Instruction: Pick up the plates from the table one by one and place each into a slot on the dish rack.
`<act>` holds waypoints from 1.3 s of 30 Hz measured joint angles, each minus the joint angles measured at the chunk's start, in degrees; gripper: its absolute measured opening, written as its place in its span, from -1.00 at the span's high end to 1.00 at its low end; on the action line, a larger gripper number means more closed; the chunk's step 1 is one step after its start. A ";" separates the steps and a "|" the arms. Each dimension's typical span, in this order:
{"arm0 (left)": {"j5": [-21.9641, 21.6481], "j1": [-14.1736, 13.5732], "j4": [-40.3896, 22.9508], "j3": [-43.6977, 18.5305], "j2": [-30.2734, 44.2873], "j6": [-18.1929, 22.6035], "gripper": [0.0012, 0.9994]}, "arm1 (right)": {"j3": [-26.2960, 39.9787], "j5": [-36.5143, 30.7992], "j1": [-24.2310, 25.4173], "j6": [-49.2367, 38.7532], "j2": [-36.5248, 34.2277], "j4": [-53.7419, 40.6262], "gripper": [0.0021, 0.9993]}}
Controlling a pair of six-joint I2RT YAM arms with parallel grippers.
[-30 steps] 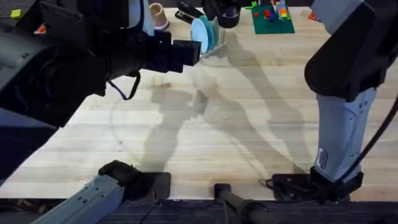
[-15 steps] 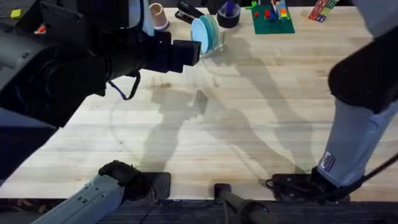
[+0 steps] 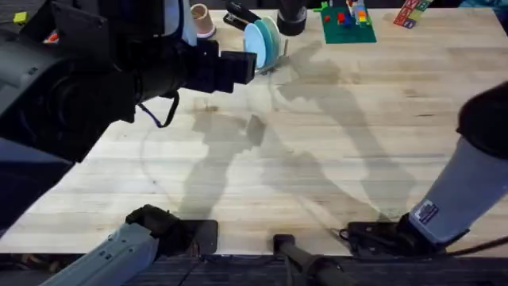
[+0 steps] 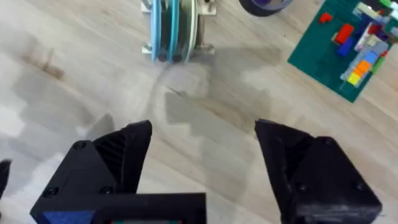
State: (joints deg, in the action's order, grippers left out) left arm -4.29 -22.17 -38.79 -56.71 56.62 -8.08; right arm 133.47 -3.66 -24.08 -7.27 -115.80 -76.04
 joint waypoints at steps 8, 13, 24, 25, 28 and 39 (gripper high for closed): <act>0.00 0.00 -0.02 0.00 0.00 0.01 -0.99 | -0.19 0.39 2.96 2.46 6.08 -5.46 -0.99; 0.00 0.00 -0.01 0.00 0.00 0.01 -0.99 | -7.17 3.00 5.89 3.03 9.12 -4.74 -0.99; 0.00 0.00 -0.01 0.00 0.00 0.01 -0.99 | -33.53 4.60 6.54 3.23 22.63 6.03 -0.99; 0.00 0.00 -0.01 0.00 0.01 0.01 -0.99 | -35.61 4.61 6.37 3.23 24.65 7.04 -0.99; 0.00 0.00 -0.02 0.00 0.00 -0.01 -0.99 | -41.10 4.59 5.65 3.23 30.92 8.98 -0.99; 0.00 0.00 0.00 0.00 0.00 0.01 -0.99 | -47.63 3.21 2.86 3.23 42.46 11.13 -0.99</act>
State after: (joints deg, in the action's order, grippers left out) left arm -4.29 -22.17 -38.79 -56.71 56.62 -8.08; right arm 85.84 -0.45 -21.21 -4.03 -73.34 -64.90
